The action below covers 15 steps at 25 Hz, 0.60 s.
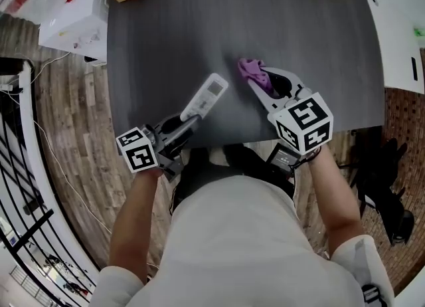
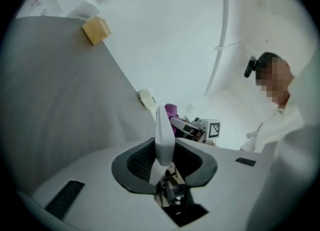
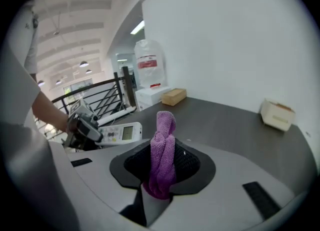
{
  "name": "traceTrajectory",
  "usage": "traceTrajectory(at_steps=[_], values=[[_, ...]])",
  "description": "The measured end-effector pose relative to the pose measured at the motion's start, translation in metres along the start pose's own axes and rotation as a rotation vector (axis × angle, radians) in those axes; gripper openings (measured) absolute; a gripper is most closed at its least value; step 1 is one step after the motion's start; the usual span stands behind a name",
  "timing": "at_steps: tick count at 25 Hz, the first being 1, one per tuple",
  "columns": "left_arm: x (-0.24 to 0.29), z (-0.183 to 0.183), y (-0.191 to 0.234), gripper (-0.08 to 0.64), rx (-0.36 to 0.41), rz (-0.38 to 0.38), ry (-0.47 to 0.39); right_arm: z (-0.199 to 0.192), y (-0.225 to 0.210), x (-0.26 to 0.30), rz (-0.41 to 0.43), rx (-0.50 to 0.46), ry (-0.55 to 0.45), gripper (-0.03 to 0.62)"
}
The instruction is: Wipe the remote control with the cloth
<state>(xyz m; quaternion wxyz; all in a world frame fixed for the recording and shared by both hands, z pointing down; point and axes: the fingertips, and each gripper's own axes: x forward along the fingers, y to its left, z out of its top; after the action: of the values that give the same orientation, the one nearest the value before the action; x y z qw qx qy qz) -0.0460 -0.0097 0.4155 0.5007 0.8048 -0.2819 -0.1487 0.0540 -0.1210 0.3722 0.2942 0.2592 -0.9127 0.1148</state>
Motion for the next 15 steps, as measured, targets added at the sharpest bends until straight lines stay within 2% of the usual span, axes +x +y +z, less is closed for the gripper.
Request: traceTrajectory(at_steps=[4,7,10,13,15], values=[[-0.007,0.006,-0.029,0.098,0.001,-0.117,0.031,0.032,0.033,0.003,0.109,-0.317,-0.034,0.1],[-0.007,0.01,-0.036,0.098,0.02,-0.128,0.034,0.033,0.054,-0.001,0.189,-0.481,-0.016,0.098],[-0.01,0.014,-0.039,0.097,0.032,-0.131,0.025,0.025,0.061,-0.009,0.232,-0.553,0.012,0.098],[-0.011,0.015,-0.042,0.097,0.033,-0.142,0.024,0.022,0.063,-0.012,0.257,-0.568,0.029,0.1],[-0.013,0.017,-0.043,0.097,0.013,-0.151,-0.006,0.018,0.067,-0.015,0.274,-0.569,0.043,0.098]])
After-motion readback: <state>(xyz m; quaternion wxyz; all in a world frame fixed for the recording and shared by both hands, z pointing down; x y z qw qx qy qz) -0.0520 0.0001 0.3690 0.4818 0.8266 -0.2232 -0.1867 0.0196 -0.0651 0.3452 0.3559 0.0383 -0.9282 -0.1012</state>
